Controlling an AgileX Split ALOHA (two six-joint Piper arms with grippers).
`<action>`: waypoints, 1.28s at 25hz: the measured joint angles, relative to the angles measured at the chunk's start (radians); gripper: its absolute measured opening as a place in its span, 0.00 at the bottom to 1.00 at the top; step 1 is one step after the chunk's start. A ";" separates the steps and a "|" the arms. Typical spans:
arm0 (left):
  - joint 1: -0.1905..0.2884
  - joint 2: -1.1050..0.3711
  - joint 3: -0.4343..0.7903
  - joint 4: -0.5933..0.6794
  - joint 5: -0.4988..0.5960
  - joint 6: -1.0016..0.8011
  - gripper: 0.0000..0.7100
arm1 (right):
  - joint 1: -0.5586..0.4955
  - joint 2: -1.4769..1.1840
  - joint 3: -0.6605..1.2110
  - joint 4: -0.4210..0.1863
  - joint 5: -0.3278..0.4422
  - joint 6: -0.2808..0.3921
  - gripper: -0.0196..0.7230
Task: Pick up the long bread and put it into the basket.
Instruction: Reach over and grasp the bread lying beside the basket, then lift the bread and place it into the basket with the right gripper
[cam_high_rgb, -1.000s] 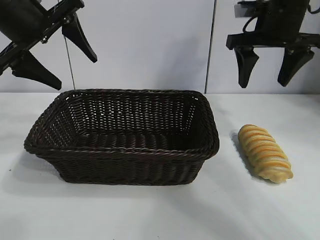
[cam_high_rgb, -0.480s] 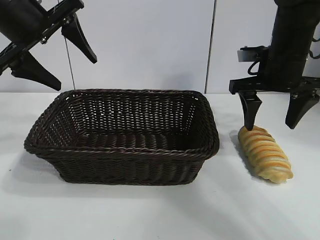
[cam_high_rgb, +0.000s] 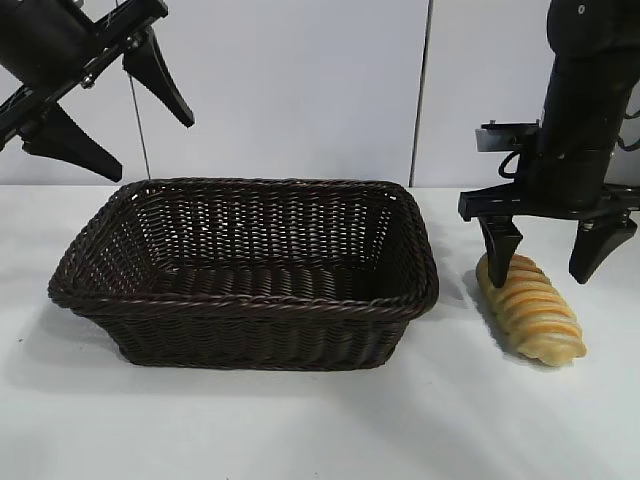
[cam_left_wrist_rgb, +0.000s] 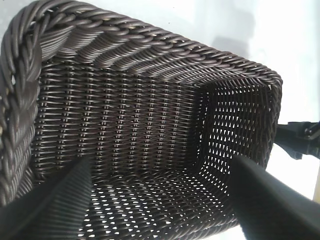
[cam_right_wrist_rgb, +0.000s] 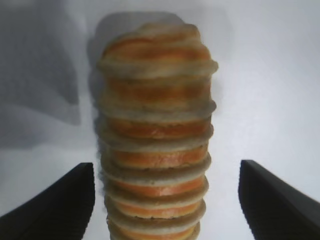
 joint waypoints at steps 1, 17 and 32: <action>0.000 0.000 0.000 0.000 0.000 0.000 0.77 | 0.000 0.001 0.000 0.000 -0.002 0.000 0.79; 0.000 0.000 0.000 0.000 0.000 0.000 0.77 | 0.000 -0.076 -0.005 -0.007 0.041 -0.016 0.34; 0.000 0.000 0.000 0.000 0.010 0.000 0.77 | 0.000 -0.183 -0.264 0.029 0.282 -0.047 0.33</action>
